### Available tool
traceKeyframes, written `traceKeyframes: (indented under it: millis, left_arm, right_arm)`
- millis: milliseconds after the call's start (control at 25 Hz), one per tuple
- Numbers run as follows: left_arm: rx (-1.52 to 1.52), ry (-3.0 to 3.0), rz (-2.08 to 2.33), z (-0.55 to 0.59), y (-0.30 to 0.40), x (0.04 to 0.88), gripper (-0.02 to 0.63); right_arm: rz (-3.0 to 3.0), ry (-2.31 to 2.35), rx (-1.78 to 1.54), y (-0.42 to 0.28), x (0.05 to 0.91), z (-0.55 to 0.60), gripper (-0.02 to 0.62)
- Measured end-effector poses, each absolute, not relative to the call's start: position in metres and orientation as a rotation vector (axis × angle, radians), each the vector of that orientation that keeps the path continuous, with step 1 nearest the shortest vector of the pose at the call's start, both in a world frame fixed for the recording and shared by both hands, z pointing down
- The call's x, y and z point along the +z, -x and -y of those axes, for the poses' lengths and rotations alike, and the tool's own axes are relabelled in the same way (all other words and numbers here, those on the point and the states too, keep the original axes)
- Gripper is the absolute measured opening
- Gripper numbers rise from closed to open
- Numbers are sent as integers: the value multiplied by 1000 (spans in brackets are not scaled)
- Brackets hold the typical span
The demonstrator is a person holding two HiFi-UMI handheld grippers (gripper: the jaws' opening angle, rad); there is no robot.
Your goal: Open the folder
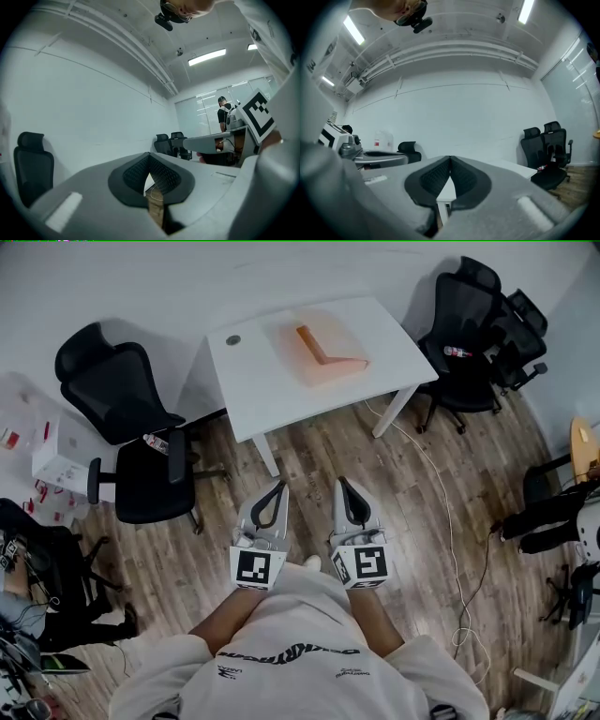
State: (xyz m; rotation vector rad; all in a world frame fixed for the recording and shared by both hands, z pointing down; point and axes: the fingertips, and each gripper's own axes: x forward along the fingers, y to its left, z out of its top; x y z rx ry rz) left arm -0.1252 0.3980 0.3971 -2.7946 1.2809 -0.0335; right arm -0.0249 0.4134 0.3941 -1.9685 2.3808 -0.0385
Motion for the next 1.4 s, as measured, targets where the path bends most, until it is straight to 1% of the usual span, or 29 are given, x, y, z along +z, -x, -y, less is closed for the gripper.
traceKeyframes:
  millis: [200,440,760,1040,1400]
  left_arm:
    - [-85,2794,-1298,-385,115,412,0]
    - [-105,2819,-1350,-338,102,426,0]
    - [-64,2797,-1369,-226,81,431,-1]
    - [-79,2836,-1356,-120,69,423,-1]
    - [-76,2868,-1330,-25,61,425,0]
  right_arm:
    - [-2422,1942,-31,18,400,-397,-5]
    - [-2464,1937,-42,6,413,-353,-5]
    - [-2472,1964,-48,-21,417,-243,-5]
    - [-2510,1972,-15,-25,403,-140,-5]
    - [-2553,2035,-50,-25,410,-37,-5]
